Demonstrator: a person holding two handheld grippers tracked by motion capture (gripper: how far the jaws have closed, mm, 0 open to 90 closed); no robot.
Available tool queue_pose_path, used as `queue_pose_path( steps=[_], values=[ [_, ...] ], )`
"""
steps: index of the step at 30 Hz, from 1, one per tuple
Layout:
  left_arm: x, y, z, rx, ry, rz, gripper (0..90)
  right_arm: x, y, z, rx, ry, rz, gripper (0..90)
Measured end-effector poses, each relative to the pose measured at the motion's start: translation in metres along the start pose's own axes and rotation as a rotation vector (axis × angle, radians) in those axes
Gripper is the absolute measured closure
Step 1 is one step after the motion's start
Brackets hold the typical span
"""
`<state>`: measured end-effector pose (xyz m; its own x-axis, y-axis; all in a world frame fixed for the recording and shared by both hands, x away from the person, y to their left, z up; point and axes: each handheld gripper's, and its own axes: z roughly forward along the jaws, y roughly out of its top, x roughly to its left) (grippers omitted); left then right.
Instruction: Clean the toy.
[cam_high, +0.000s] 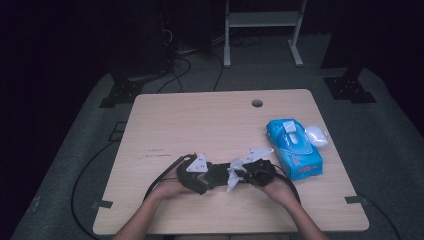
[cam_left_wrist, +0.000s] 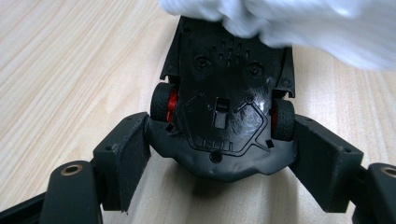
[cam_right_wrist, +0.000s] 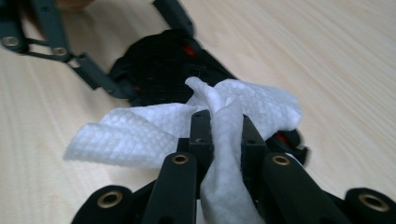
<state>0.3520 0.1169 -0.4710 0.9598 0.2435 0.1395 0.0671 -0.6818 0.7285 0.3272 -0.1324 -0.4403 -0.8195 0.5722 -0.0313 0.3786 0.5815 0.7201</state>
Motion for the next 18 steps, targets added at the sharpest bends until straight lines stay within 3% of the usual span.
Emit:
queue_pose_path(
  steps=[2, 6, 10, 18],
  values=[
    [0.000, -0.001, 0.000, 0.003, -0.001, -0.002, 24.2, 0.002, 0.000, 0.000, 0.000, 0.008, -0.008, 79.8],
    [0.001, -0.002, -0.001, 0.012, -0.002, 0.008, 24.2, -0.003, -0.008, -0.008, -0.003, 0.051, 0.033, 79.8],
    [0.001, -0.001, -0.001, 0.009, 0.001, 0.014, 24.2, -0.006, -0.017, -0.014, -0.016, 0.065, 0.079, 79.7],
    [0.001, 0.000, -0.001, -0.006, -0.002, 0.006, 24.2, -0.005, -0.018, -0.012, -0.012, 0.064, 0.076, 79.7]
  ],
)
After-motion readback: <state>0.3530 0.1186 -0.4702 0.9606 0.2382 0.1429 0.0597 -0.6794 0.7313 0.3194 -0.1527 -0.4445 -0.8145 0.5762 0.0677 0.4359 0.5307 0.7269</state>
